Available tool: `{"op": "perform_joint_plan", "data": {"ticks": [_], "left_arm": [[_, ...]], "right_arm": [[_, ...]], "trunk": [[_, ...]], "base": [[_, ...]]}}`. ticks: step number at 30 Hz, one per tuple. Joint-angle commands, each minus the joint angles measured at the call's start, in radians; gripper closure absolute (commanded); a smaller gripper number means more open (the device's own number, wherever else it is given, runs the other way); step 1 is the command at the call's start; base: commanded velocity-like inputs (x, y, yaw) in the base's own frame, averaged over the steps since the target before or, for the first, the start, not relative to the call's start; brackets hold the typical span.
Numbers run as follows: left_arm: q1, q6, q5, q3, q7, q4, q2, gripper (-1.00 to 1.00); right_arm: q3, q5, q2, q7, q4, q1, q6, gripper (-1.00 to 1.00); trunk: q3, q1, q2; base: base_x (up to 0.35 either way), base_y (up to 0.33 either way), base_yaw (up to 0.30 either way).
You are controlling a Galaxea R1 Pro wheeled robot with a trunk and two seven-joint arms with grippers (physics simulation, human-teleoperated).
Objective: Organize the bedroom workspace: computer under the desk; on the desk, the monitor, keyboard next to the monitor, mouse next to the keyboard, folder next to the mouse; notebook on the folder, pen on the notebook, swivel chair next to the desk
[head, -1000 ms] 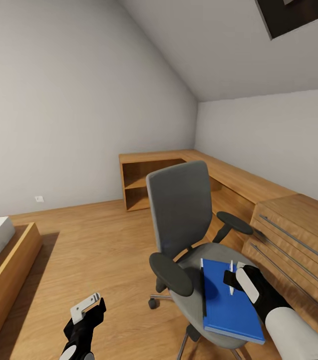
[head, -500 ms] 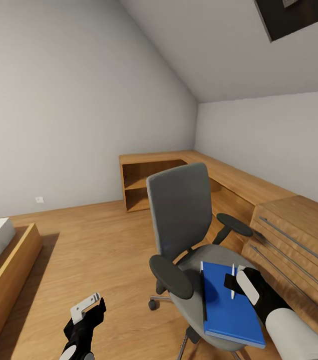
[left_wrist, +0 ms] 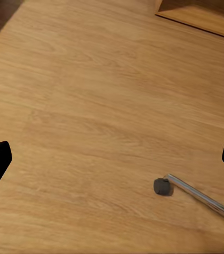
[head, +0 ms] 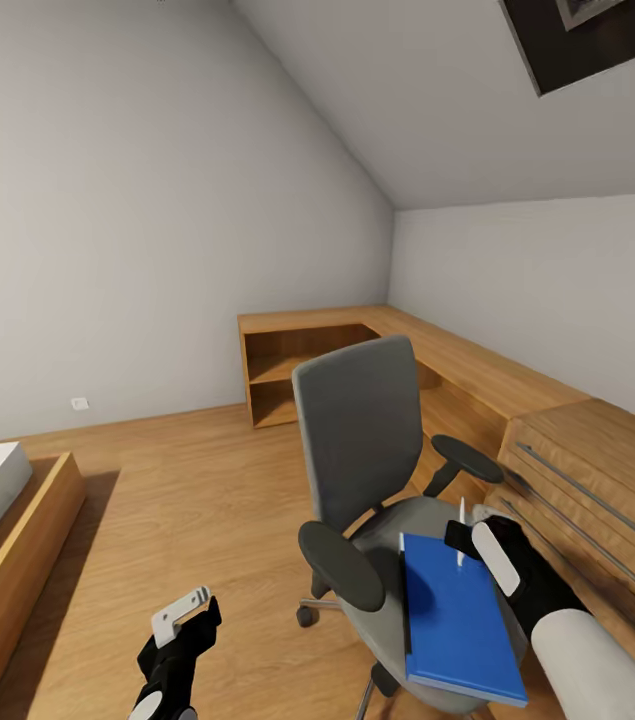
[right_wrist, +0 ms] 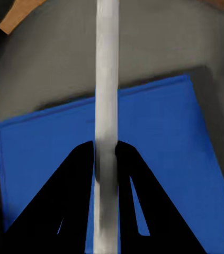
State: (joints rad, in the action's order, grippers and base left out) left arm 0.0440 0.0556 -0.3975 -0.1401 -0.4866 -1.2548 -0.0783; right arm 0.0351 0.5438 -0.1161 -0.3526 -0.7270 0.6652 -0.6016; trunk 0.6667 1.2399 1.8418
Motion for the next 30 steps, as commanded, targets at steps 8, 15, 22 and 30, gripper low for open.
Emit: {"op": "perform_joint_plan", "data": {"ticks": [8,15,22,30], "left_arm": [[0.0,0.004,-0.005,-0.009,-0.051,-0.002,0.0,-1.0],[0.0,0.004,-0.007,-0.01,-0.063,-0.002,0.0,-1.0],[0.0,0.005,-0.007,-0.011,-0.059,-0.002,-0.001,-1.0],[0.0,0.012,-0.007,-0.076,-0.055,0.016,0.001,-1.0]], "right_arm": [[0.003,0.01,-0.002,-0.014,-0.224,-0.076,-0.003,1.0],[0.0,0.01,-0.002,-0.017,-0.416,-0.169,-0.005,1.0],[-0.017,0.009,-0.001,-0.026,-0.604,-0.253,-0.009,1.0],[-0.022,0.011,0.0,-0.084,-0.776,-0.323,-0.012,1.0]], "trunk": [[-0.024,-0.031,-0.056],[-0.046,-0.058,-0.105],[-0.068,-0.085,-0.154],[-0.093,-0.115,-0.21]], "base": [[-0.03,0.0,0.0],[-0.263,0.0,0.0],[-0.332,0.0,0.0],[-0.342,0.0,0.0]]}}
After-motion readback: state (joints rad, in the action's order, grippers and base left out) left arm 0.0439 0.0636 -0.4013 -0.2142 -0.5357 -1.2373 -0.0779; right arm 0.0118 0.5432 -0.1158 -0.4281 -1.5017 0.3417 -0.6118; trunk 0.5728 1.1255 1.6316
